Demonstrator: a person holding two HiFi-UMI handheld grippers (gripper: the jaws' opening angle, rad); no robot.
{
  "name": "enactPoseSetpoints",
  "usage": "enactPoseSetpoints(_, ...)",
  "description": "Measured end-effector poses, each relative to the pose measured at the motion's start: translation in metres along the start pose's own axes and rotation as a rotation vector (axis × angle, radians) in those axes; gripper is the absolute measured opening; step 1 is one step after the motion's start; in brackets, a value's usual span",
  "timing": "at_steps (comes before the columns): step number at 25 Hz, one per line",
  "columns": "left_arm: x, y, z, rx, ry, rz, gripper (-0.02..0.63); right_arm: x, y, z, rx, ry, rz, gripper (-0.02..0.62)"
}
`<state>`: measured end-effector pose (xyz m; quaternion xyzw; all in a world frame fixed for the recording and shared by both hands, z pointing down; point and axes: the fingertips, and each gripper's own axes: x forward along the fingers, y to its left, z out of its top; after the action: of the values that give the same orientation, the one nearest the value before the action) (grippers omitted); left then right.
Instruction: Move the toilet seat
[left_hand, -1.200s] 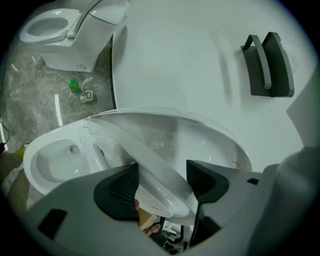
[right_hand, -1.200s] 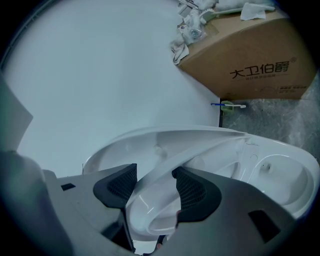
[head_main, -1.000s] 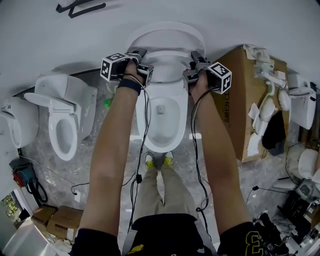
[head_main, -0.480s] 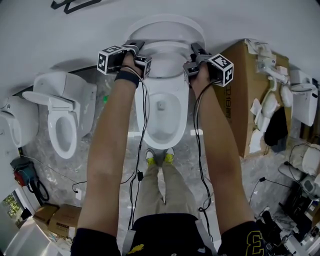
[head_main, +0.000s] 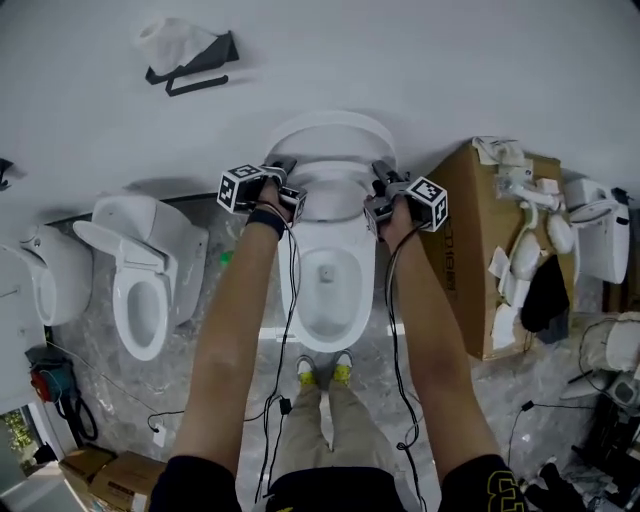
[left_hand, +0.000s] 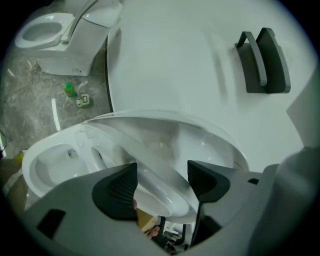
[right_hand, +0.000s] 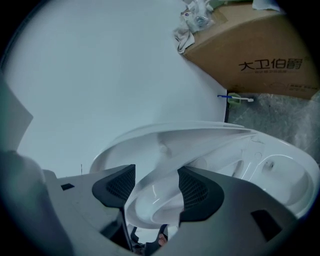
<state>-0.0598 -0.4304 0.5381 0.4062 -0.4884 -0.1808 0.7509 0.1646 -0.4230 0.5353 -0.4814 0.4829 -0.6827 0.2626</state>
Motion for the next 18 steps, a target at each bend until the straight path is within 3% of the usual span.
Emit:
enactPoseSetpoints(3,-0.016,-0.008,-0.007,-0.009,-0.037,-0.035,0.331,-0.015,0.017,0.006,0.043,-0.015,0.052,0.322)
enactPoseSetpoints(6,-0.034,-0.019,-0.018,0.138,-0.022,-0.065,0.336,-0.031,0.041,0.004,-0.023,-0.005,0.073,0.330)
enactPoseSetpoints(10,-0.065,-0.025,-0.045,0.374,-0.008,-0.072,0.339,-0.066,0.039,-0.013,-0.107,0.039,0.004,0.309)
enactPoseSetpoints(13,-0.093,-0.056,-0.064,0.643,-0.044,-0.090,0.326,-0.082,0.071,-0.030,-0.274,0.077,0.007,0.219)
enactPoseSetpoints(18,-0.155,-0.117,-0.121,1.325,-0.156,-0.204,0.224,-0.134,0.136,-0.078,-0.785,0.100,0.044,0.124)
